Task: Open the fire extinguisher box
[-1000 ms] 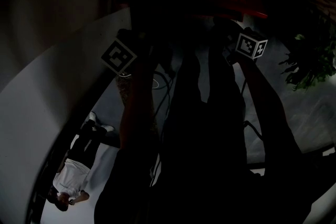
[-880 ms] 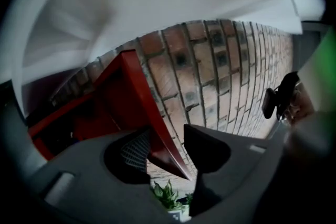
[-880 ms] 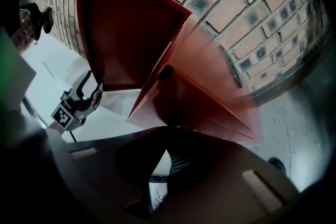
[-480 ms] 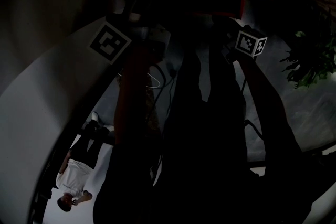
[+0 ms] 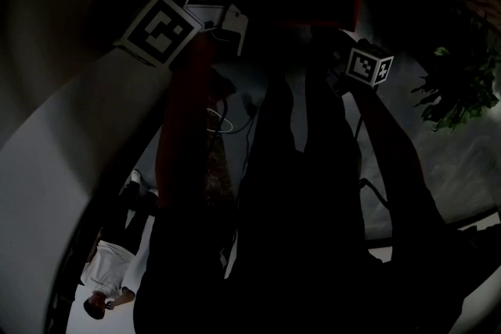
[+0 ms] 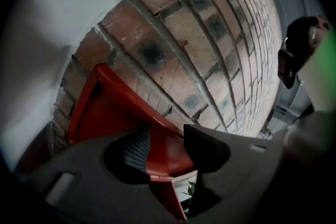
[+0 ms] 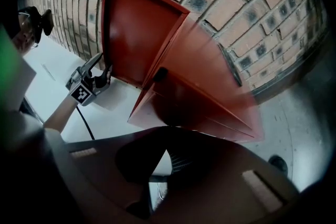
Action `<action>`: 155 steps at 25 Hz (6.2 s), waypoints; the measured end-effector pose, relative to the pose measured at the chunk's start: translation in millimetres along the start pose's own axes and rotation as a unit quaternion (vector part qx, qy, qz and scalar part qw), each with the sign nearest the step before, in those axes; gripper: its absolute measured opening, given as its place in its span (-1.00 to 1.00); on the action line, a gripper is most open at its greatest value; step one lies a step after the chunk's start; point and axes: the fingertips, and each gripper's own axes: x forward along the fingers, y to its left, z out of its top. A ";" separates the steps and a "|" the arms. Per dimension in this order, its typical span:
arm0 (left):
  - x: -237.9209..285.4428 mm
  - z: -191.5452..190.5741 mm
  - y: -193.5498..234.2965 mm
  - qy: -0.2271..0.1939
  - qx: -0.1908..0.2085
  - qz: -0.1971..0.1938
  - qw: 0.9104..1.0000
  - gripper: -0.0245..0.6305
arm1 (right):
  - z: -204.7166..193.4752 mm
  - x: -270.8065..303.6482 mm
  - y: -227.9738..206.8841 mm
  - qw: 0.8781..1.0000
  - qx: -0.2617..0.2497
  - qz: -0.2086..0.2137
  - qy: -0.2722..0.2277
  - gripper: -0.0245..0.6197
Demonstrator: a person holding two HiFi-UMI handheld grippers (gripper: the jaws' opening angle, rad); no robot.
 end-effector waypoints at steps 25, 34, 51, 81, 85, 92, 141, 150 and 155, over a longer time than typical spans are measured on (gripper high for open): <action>-20.3 -15.0 5.7 0.018 0.115 0.062 0.991 -0.30 | 1.2 2.8 -6.9 1.000 0.009 -0.003 0.005 -0.94; -144.9 -216.4 46.7 0.210 0.079 0.144 0.964 -0.31 | 2.1 3.5 -3.7 1.000 0.015 -0.006 0.020 -0.94; -120.5 -247.2 -33.3 0.235 0.091 0.043 0.967 -0.92 | 2.8 0.0 3.1 0.998 0.046 -0.033 0.011 -0.94; -82.8 -180.8 33.7 0.203 0.101 0.131 0.965 -0.92 | -3.0 7.4 5.7 0.996 -0.012 -0.034 0.077 -0.94; -93.6 -192.5 46.5 0.225 0.087 0.134 0.961 -0.92 | -1.8 7.7 6.3 0.996 -0.014 -0.068 0.054 -0.94; -77.2 -148.9 29.1 0.198 0.148 0.099 0.964 -0.92 | -2.7 6.8 6.3 0.995 -0.030 -0.081 0.043 -0.94; -110.5 -238.7 109.5 0.271 0.082 0.202 0.938 -0.92 | -26.8 -2.9 18.9 0.994 -0.056 -0.062 0.074 -0.93; -141.4 -269.7 119.6 0.300 0.053 0.221 0.926 -0.92 | -21.6 -12.1 12.0 0.990 -0.090 -0.096 0.052 -0.93; -128.5 -264.3 108.1 0.292 0.065 0.204 0.932 -0.92 | -7.6 -13.1 10.6 0.985 -0.123 -0.116 0.034 -0.93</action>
